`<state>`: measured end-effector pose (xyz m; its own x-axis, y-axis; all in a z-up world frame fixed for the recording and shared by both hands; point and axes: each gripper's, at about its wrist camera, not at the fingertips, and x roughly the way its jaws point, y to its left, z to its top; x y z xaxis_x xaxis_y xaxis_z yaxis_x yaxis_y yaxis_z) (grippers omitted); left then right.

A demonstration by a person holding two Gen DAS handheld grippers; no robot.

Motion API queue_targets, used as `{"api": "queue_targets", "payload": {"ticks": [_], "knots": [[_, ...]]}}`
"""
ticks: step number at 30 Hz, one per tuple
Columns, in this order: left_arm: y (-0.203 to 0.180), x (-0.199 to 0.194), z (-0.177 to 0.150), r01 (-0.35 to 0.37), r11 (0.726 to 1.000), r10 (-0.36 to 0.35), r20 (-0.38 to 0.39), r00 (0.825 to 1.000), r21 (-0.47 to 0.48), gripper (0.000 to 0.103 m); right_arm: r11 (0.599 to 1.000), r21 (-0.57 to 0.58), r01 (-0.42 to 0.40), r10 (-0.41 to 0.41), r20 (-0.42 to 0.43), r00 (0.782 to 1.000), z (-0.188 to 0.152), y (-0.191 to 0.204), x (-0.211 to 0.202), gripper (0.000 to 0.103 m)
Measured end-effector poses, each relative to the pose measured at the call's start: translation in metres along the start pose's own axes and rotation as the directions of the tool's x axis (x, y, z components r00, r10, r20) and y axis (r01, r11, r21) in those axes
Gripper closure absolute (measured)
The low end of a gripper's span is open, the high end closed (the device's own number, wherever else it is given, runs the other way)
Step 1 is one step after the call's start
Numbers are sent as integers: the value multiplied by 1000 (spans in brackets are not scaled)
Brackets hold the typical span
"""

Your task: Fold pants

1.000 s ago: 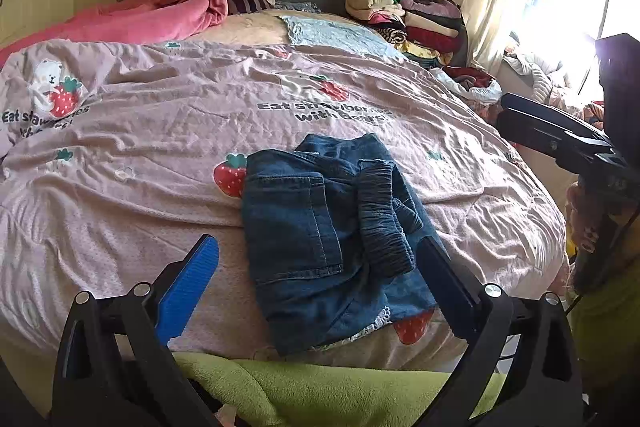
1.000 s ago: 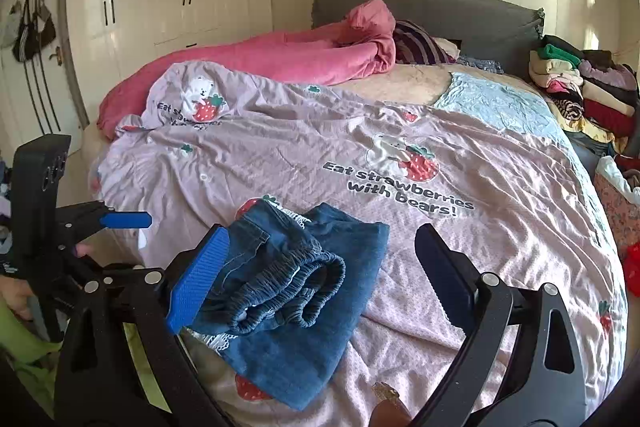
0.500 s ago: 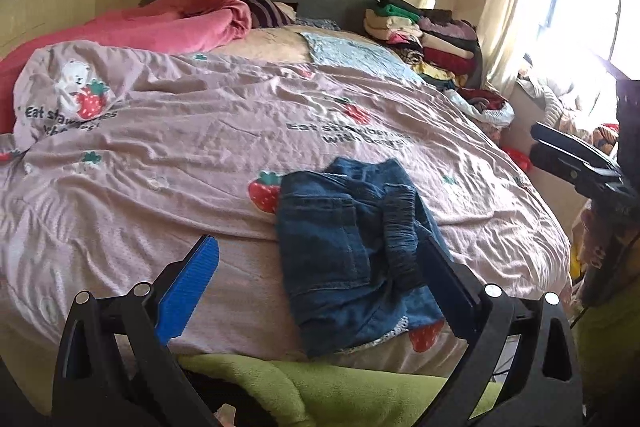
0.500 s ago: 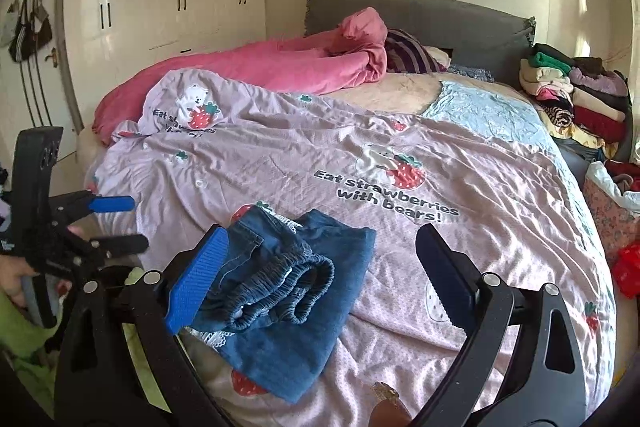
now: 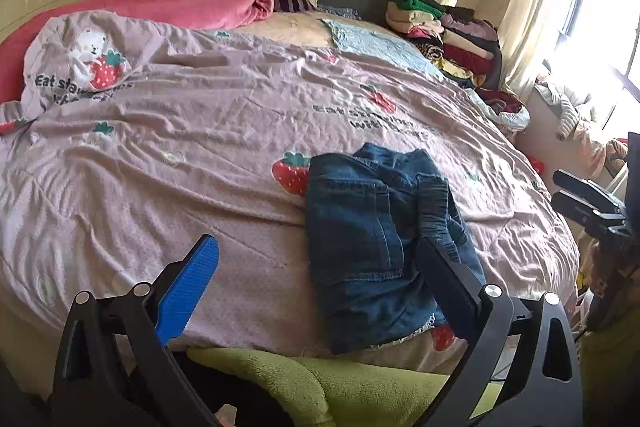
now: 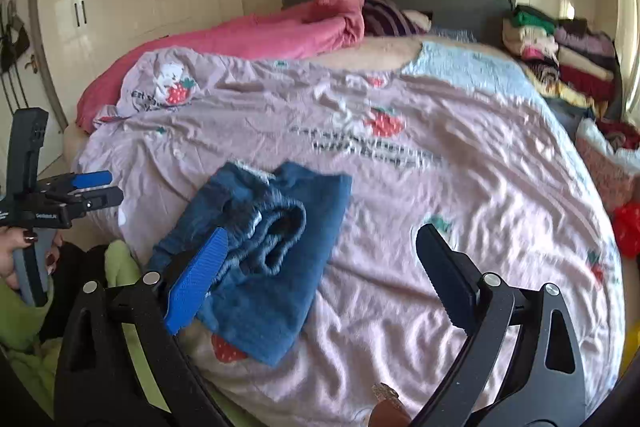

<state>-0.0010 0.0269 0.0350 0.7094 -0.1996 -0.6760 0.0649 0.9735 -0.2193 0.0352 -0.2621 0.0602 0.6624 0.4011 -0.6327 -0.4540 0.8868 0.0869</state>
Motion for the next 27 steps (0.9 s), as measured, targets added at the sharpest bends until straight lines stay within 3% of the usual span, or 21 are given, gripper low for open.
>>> {"api": "queue_targets", "payload": {"ticks": [14,27], "knots": [[-4,33,-13,8,1000,-8,-86,996,1,5,993,114,-40,52,-109,993,-22,-15,35,14],[-4,75,-10,12,1000,-13,-155,988,-7,5,947,291,-137,199,-195,960,-33,-31,82,14]]}}
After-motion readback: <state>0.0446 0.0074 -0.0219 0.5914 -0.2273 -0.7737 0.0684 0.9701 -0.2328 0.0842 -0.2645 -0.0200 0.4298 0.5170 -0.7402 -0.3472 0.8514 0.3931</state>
